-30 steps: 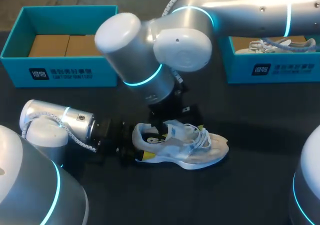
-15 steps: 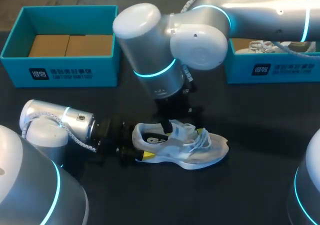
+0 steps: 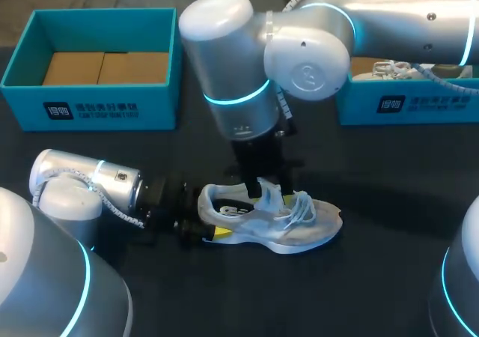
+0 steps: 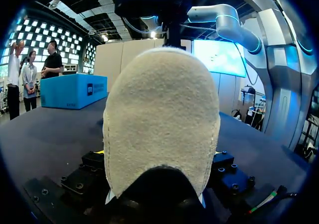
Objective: Take the shoe out of the shoebox, open the shoe tongue, remove and reinsert the insole, then place the shoe into the shoebox
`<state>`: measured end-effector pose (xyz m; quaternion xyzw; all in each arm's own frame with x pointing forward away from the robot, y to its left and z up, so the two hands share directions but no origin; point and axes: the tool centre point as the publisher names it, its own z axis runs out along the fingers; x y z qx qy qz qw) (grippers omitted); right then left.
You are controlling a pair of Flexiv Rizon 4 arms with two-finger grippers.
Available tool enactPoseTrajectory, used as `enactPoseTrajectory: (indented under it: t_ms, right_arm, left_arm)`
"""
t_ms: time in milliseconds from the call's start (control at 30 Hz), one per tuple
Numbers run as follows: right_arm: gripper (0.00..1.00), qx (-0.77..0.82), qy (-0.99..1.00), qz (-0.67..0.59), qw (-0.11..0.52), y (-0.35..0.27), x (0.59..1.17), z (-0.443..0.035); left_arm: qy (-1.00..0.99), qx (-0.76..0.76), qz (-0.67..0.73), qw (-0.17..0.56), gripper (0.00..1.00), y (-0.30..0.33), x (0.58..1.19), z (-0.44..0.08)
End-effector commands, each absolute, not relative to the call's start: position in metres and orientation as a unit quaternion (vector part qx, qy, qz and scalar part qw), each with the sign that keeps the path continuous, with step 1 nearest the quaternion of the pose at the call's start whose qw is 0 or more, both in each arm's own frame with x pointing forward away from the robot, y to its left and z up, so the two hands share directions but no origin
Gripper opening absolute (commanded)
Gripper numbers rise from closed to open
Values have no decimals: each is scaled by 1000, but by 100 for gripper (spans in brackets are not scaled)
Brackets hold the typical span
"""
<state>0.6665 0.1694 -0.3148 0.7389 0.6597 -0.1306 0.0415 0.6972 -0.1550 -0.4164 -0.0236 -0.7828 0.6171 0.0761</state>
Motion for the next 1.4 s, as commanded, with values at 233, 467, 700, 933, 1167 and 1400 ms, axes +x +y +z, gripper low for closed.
enactPoseTrajectory:
  t_ms: [233, 467, 700, 933, 1167, 1400]
  right_arm:
    - [3, 899, 418, -113, 58, 166, 664, -321]
    - [0, 896, 430, -103, 29, 151, 669, -316]
    - [0, 884, 463, -54, -45, 116, 669, -308]
    - [0, 865, 485, 6, -124, 88, 668, -317]
    - [0, 855, 486, 44, -177, 74, 670, -331]
    - [0, 850, 484, 60, -198, 68, 672, -339]
  left_arm:
    - [-783, -23, 617, 75, 0, -154, 696, -419]
    - [-783, -23, 617, 75, 0, -154, 696, -419]
    - [-783, -23, 617, 75, 0, -154, 696, -419]
    - [-783, -23, 617, 75, 0, -154, 696, -419]
    - [-783, -23, 617, 75, 0, -154, 696, -419]
    - [-783, -23, 617, 75, 0, -154, 696, -419]
